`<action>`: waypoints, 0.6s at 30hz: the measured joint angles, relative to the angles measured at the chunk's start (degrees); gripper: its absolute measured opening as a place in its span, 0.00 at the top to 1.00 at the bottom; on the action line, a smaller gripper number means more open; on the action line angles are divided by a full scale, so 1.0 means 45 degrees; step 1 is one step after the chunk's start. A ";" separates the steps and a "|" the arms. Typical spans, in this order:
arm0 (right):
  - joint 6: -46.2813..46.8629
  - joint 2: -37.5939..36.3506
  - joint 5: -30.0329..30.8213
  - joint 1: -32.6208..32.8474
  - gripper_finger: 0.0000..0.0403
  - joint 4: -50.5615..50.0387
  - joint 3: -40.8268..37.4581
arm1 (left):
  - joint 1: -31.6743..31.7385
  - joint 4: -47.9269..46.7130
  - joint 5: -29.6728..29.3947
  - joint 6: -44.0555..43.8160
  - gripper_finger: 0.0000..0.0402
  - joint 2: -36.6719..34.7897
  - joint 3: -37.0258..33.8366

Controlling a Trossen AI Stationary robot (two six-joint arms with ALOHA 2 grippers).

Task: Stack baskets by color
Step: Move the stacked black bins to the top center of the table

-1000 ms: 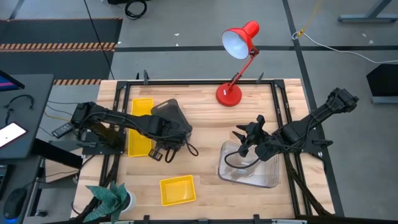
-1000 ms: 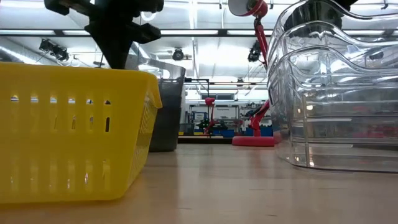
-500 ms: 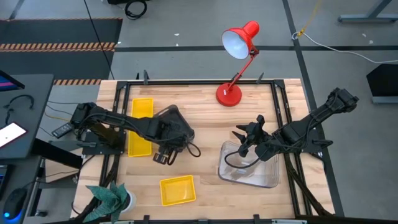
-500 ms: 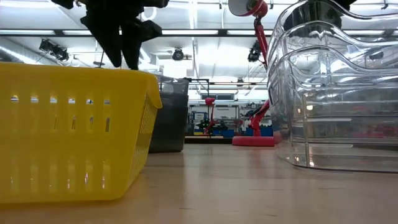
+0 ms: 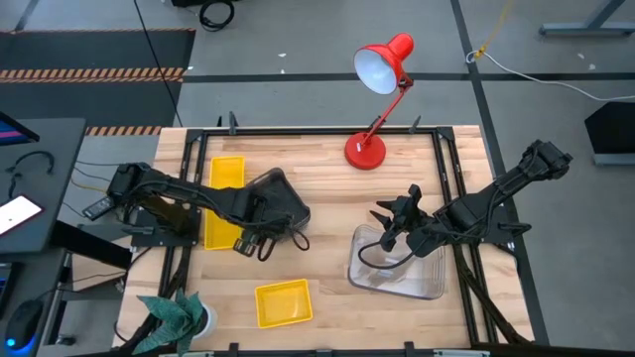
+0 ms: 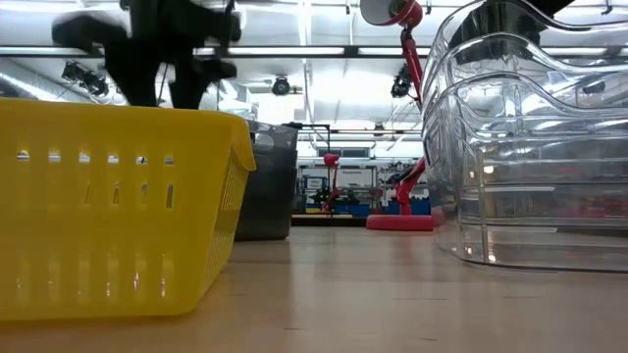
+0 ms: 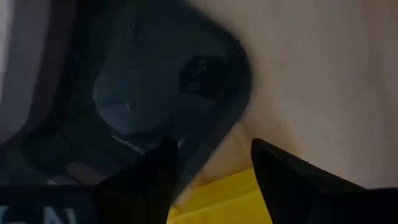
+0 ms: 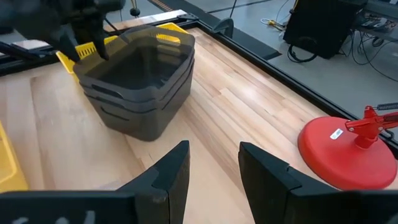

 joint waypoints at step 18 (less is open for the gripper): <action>-0.0709 0.0000 -0.0184 -0.0364 0.64 0.0777 -0.0007 | 0.0383 0.4445 -0.3055 0.3772 0.57 -0.0117 -0.2427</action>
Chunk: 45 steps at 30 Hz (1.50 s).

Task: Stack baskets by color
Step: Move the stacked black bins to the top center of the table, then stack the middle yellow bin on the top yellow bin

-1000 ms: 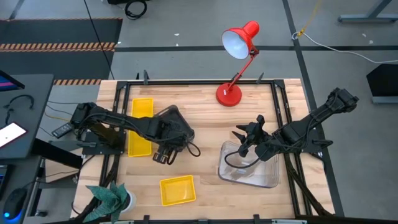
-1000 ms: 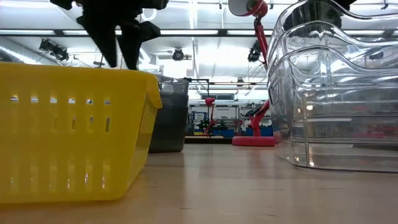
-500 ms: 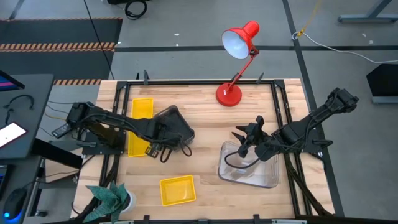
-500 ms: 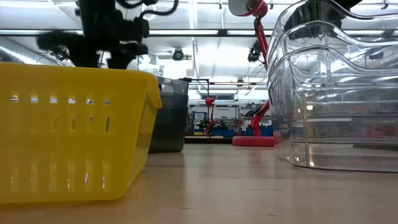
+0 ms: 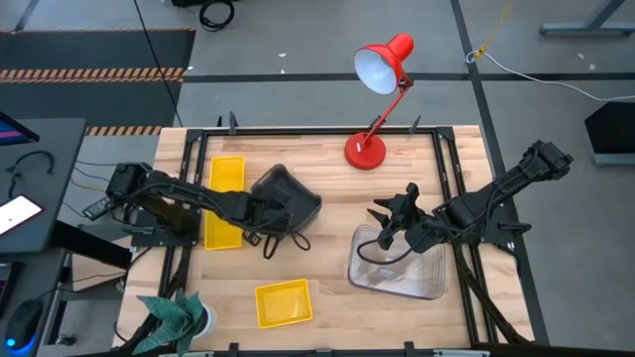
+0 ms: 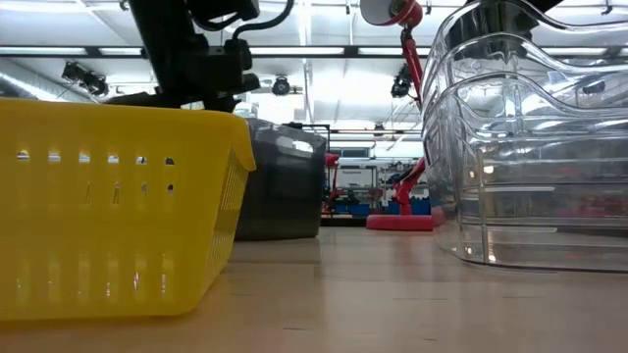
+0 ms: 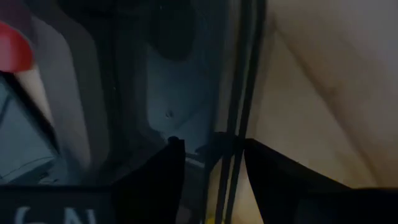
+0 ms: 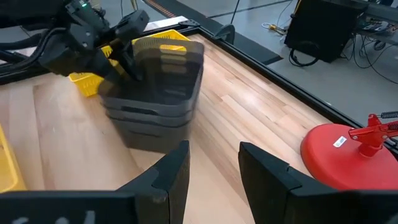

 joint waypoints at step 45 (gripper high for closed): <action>-0.0282 -0.0005 0.0008 0.0002 0.64 0.0177 0.0000 | 0.3043 0.3826 0.0559 0.4555 0.44 -0.1590 0.0015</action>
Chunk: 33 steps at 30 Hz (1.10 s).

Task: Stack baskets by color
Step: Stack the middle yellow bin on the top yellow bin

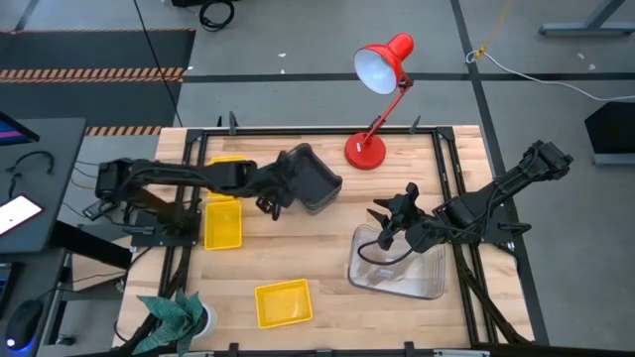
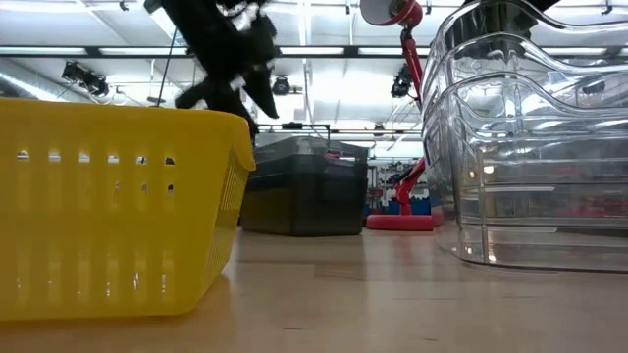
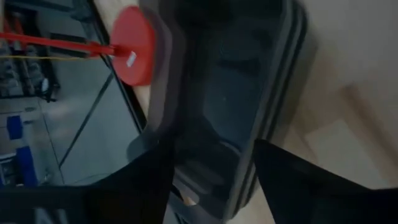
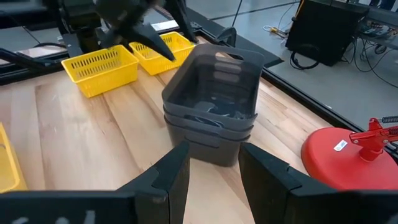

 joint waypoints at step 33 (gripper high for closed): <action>-0.2066 0.0005 0.0172 -0.1084 0.64 0.0909 0.0000 | -0.5350 -1.0041 0.3676 -1.8874 0.52 -0.1198 0.0840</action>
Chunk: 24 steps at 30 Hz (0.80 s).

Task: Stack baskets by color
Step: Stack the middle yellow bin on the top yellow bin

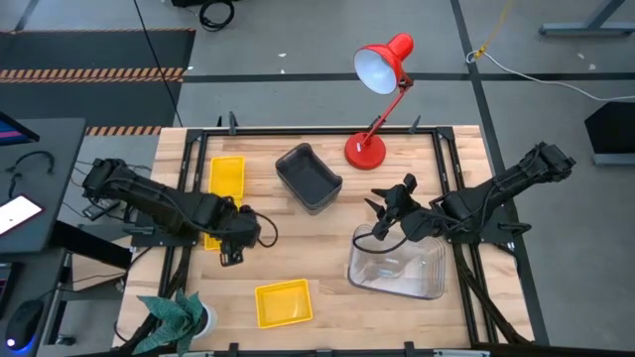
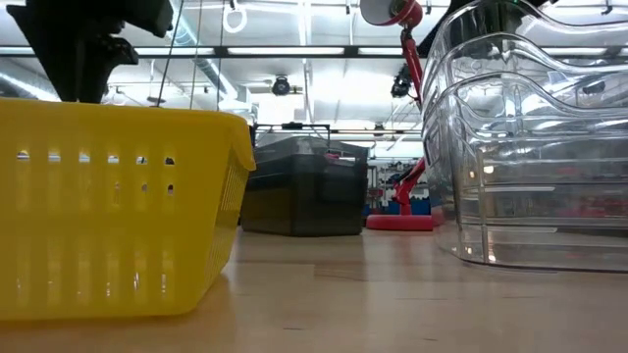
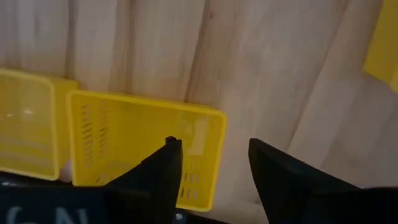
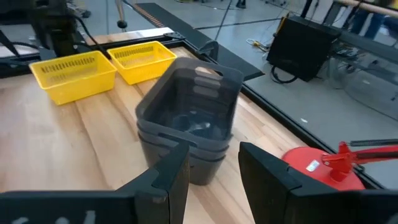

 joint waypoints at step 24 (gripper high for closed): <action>-0.0630 0.0000 -0.0749 -0.0239 0.64 0.0739 0.0000 | -0.0466 0.2101 0.1702 -0.0148 0.56 0.0626 -0.3430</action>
